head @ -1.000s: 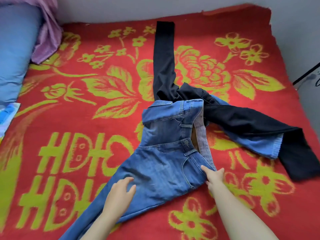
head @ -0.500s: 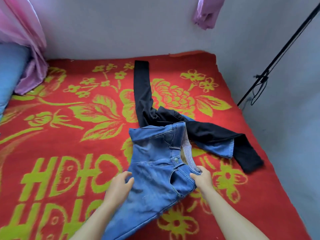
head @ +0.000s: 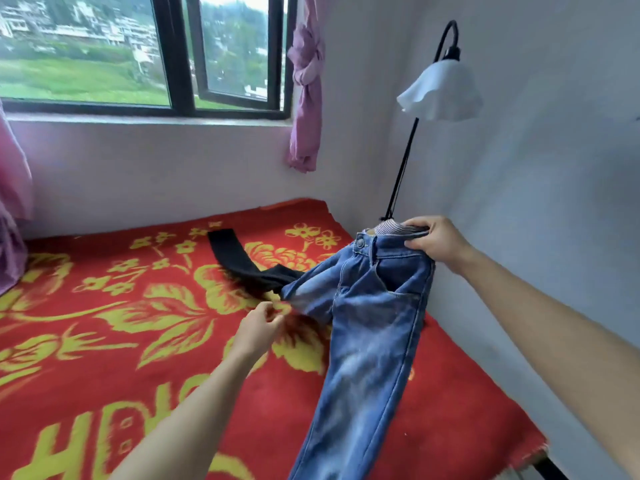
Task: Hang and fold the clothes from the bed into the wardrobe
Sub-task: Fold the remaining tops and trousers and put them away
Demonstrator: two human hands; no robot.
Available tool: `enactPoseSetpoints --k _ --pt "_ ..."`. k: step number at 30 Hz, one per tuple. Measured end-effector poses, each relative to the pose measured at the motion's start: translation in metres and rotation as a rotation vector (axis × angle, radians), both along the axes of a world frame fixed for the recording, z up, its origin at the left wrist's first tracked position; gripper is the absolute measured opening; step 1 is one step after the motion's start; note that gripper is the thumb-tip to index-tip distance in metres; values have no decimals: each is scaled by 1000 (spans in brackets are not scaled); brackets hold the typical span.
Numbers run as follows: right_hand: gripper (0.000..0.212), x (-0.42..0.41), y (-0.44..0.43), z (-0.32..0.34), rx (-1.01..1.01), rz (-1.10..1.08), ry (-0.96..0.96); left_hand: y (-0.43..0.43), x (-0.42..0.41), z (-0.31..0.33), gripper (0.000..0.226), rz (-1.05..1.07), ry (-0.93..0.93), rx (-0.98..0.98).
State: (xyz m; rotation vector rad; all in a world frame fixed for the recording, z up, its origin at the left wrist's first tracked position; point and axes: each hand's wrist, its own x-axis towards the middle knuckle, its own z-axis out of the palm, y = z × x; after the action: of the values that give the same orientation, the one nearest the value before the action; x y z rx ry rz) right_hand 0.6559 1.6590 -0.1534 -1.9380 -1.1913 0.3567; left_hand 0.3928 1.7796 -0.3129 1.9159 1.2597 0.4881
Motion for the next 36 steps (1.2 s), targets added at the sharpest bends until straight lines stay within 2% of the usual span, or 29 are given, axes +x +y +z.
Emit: enactPoseSetpoints --k 4,8,13,18,21,24,25,27,29,34,36 --pt "40 -20 -32 89 2 56 -92 -8 6 42 59 -74 -108 -9" --pt "37 -28 -65 169 163 33 -201 -5 10 90 67 -86 -205 64" --pt "71 -27 -111 239 523 -75 -364 -11 31 121 75 -133 -326 11" --pt "71 -19 -146 254 683 -118 -374 -47 69 125 81 -283 -448 -244" --pt "60 -10 -157 241 669 -125 -338 -74 83 124 62 -448 -607 -234" --pt "43 4 -169 227 665 -171 -276 -89 97 124 100 -479 -789 -293" --pt "39 12 -174 224 662 -186 -244 -91 103 125 92 -457 -852 -333" --pt "38 25 -185 216 655 -221 -185 -93 109 132 44 -355 -988 -406" --pt "38 39 -195 208 649 -264 -116 -91 114 141 14 -258 -1015 -395" --pt "38 75 -208 179 570 -352 -25 -76 106 147 3 -153 -945 -325" --pt "29 90 -210 163 501 -363 -11 -70 99 146 3 -115 -914 -291"
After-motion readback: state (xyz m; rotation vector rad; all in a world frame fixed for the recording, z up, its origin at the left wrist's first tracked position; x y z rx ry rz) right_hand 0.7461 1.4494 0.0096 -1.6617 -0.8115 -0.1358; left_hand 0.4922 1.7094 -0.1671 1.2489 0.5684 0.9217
